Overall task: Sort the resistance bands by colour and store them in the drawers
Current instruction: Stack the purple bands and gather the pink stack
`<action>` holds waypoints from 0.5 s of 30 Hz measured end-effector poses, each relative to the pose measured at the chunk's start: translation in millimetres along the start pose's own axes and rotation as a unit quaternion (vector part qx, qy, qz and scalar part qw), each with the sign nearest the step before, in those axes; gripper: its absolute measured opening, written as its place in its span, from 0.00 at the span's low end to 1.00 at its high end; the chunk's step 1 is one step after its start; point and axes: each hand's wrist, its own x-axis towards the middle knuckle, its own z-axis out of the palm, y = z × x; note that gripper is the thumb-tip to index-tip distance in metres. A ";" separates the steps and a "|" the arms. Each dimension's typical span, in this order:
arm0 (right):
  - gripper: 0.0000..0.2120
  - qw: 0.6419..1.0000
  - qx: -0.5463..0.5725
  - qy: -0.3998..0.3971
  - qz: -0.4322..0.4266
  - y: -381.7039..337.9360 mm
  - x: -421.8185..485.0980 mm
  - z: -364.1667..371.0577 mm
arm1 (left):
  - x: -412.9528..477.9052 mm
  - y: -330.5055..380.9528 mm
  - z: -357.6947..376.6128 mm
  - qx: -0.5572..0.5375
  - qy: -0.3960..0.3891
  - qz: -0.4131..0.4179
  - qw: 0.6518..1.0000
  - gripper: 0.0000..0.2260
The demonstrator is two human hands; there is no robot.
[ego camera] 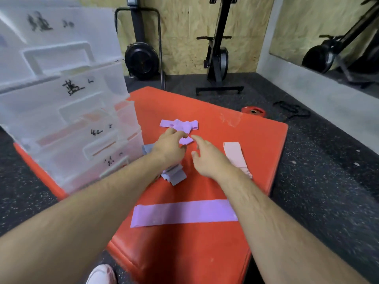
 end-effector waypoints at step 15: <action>0.39 0.994 -0.063 -0.075 0.050 4.3 26.8 -13.7 | 142.1 -18.4 35.2 0.211 -0.198 -0.065 0.955 0.25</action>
